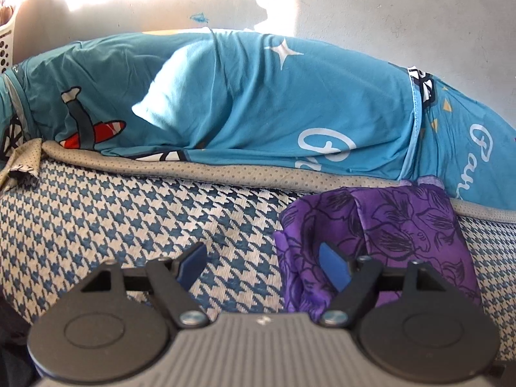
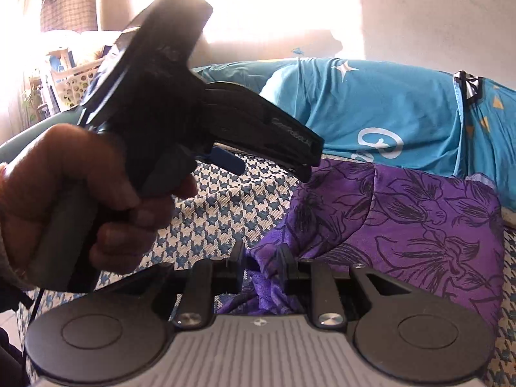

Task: Fold clothes

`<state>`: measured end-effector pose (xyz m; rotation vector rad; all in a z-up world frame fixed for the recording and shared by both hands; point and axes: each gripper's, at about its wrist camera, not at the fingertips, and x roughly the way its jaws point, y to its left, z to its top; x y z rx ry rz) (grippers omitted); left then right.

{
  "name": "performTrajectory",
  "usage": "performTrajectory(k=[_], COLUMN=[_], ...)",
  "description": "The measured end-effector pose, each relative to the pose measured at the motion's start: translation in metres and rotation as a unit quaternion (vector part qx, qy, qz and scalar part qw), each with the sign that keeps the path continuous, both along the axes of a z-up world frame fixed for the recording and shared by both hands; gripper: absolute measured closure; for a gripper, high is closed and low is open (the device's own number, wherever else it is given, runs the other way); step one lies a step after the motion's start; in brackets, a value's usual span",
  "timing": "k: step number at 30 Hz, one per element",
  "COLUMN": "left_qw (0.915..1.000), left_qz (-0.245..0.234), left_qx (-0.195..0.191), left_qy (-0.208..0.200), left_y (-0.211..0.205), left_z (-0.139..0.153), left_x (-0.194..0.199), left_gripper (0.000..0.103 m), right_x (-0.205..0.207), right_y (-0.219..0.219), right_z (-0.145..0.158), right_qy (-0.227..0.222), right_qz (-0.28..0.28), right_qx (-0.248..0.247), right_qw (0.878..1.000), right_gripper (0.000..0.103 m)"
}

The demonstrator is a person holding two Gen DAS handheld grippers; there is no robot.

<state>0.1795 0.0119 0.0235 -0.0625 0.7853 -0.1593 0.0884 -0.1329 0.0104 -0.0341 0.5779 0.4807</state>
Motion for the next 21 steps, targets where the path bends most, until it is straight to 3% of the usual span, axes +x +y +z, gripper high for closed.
performTrajectory(k=[6, 10, 21], left_qw=[0.9998, 0.9992, 0.9998], left_qz=[-0.001, -0.002, -0.017], left_qx=[0.001, 0.026, 0.013], left_qy=[-0.018, -0.030, 0.005], left_y=[0.013, 0.018, 0.018], left_z=[0.018, 0.021, -0.004], left_x=[-0.053, -0.099, -0.192], left_gripper=[0.023, 0.020, 0.020], right_x=[-0.011, -0.024, -0.064], right_y=[-0.017, -0.025, -0.049], right_z=[0.015, 0.021, 0.025], right_qy=[0.011, 0.020, 0.049], right_qz=[-0.030, -0.048, -0.101], right_qx=[0.026, 0.040, 0.067], right_qw=[0.999, 0.998, 0.991], right_gripper=[0.076, 0.076, 0.076])
